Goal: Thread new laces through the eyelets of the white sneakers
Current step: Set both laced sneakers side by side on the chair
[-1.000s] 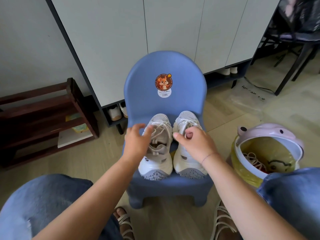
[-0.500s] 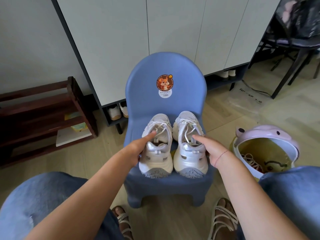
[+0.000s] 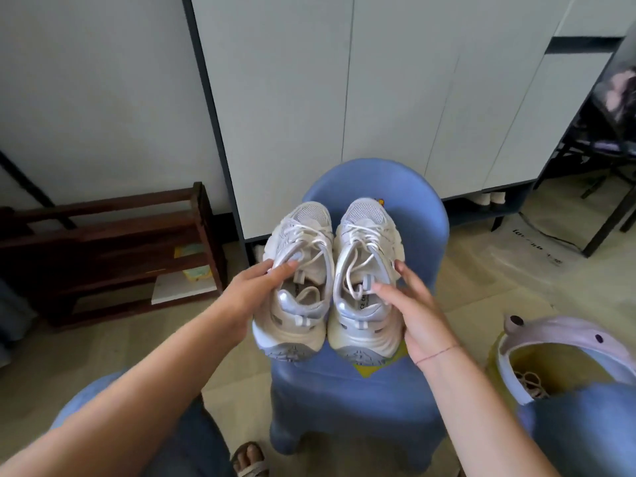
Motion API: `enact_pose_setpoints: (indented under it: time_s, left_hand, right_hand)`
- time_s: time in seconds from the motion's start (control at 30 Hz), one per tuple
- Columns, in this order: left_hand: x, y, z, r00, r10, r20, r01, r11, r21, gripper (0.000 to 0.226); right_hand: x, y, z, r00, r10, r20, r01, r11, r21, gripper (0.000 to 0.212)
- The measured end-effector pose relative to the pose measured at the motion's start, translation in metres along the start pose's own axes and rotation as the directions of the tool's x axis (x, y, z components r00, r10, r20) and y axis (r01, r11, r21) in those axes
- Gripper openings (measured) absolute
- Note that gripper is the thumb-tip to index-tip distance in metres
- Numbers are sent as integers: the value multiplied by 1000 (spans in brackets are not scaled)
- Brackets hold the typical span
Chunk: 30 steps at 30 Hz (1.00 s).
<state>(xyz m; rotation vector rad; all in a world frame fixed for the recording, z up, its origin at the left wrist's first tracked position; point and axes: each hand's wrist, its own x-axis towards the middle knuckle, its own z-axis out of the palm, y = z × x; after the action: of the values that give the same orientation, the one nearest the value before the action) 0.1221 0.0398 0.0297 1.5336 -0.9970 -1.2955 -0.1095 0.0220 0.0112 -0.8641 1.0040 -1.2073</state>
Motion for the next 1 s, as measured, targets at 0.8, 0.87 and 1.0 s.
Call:
enact_pose_setpoints:
  time_s: [0.8, 0.87, 1.0]
  left_hand:
    - [180, 3, -415, 884, 28, -467, -155, 959, -238, 68]
    - [207, 3, -437, 877, 8, -481, -146, 957, -251, 61]
    - [254, -4, -466, 853, -91, -515, -112, 930, -351, 48]
  right_hand:
    - [259, 126, 442, 873, 172, 457, -46, 961, -274, 33]
    - [286, 136, 465, 879, 180, 442, -45, 954, -298, 30]
    - [323, 155, 497, 886, 195, 421, -38, 935, -353, 18]
